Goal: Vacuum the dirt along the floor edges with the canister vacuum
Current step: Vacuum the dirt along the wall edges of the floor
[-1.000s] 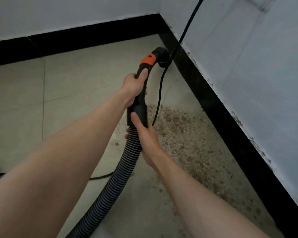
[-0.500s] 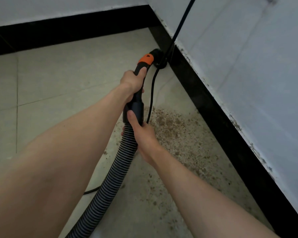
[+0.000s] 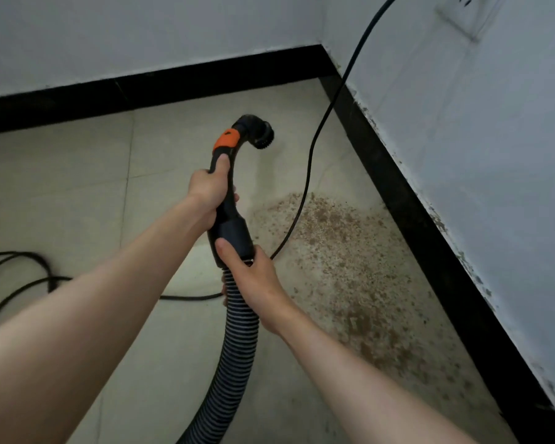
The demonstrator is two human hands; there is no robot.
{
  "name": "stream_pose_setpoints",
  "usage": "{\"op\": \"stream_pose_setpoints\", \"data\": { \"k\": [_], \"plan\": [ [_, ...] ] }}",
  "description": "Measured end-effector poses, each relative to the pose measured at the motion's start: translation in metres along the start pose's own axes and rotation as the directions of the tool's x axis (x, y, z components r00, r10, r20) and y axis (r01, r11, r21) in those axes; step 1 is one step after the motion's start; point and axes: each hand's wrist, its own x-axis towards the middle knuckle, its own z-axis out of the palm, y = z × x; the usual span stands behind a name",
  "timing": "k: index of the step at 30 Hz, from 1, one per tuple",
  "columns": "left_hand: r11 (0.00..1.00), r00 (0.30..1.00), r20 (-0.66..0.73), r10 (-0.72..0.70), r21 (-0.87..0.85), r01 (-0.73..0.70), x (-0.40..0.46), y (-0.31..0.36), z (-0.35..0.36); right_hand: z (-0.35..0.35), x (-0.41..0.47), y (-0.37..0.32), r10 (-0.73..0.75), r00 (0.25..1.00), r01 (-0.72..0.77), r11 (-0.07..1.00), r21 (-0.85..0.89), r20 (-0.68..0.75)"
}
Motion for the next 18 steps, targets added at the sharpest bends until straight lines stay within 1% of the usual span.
{"op": "stream_pose_setpoints", "data": {
  "k": [3,5,9,12,15,18],
  "plan": [
    [0.996,0.994,-0.073,-0.086,-0.032,0.083,-0.032,-0.007,-0.028,0.012,-0.032,0.002,0.027,0.997,-0.028,0.999,0.021,0.067],
    [0.991,0.985,-0.113,-0.13,-0.057,0.124,-0.052,-0.014,-0.042,0.017,-0.053,0.004,0.034,0.995,-0.035,0.999,0.004,0.092],
    [0.98,0.955,-0.227,-0.19,-0.105,0.17,-0.085,-0.028,-0.071,0.026,-0.082,0.012,-0.012,0.989,0.035,0.987,-0.156,0.146],
    [0.968,0.921,-0.309,-0.235,-0.156,0.194,-0.096,-0.047,-0.093,0.027,-0.088,0.017,-0.025,0.972,0.082,0.967,-0.239,0.232],
    [0.953,0.89,-0.348,-0.295,-0.173,0.249,-0.103,-0.068,-0.11,0.032,-0.093,0.023,0.027,0.955,0.066,0.952,-0.298,0.296],
    [0.935,0.876,-0.337,-0.344,-0.202,0.29,-0.111,-0.085,-0.117,0.038,-0.103,0.029,0.091,0.959,0.023,0.919,-0.394,0.268]
  ]
}}
